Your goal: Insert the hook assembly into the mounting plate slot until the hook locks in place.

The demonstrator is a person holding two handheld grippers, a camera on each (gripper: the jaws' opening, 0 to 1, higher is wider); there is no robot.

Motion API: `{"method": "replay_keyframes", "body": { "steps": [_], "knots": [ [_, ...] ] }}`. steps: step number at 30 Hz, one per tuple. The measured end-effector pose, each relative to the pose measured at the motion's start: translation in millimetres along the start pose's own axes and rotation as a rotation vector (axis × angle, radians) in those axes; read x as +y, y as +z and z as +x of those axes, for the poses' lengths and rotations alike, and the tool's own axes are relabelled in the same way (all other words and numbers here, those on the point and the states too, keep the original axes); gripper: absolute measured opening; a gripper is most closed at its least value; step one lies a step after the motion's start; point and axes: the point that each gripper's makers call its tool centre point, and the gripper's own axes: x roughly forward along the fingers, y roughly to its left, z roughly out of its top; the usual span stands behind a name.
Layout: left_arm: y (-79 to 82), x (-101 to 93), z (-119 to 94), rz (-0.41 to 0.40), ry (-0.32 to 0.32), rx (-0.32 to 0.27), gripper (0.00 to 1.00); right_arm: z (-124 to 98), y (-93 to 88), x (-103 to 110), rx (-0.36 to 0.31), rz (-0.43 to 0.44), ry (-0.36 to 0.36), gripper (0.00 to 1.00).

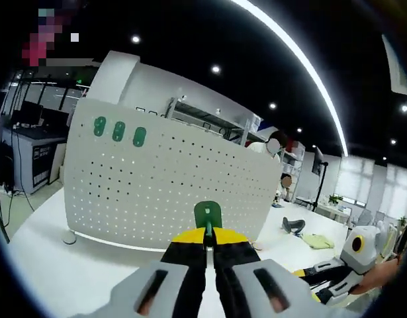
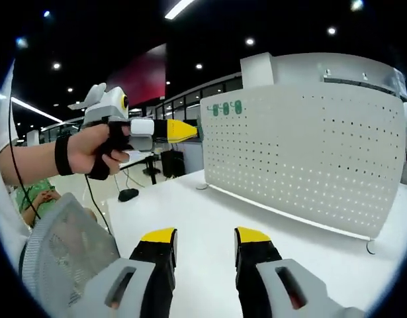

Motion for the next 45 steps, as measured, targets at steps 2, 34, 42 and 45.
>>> {"method": "replay_keyframes", "body": {
  "steps": [2,34,42,45],
  "knots": [
    [4.9,3.7,3,0.013,0.017,-0.006,0.02,-1,-2.1,0,0.002,-0.01,-0.011,0.35],
    [41.9,42.1,52,0.189,0.169,0.011,0.02,-16,-1.5,-25,-0.018,0.038,-0.08,0.44],
    [51.1,45.9,66,0.207,0.19,0.005,0.02,-20,-2.4,-32,-0.028,0.043,-0.103,0.44],
    [59.1,47.5,72,0.228,0.201,0.001,0.02,-21,-5.4,-31,-0.025,0.042,-0.103,0.44]
  ]
}}
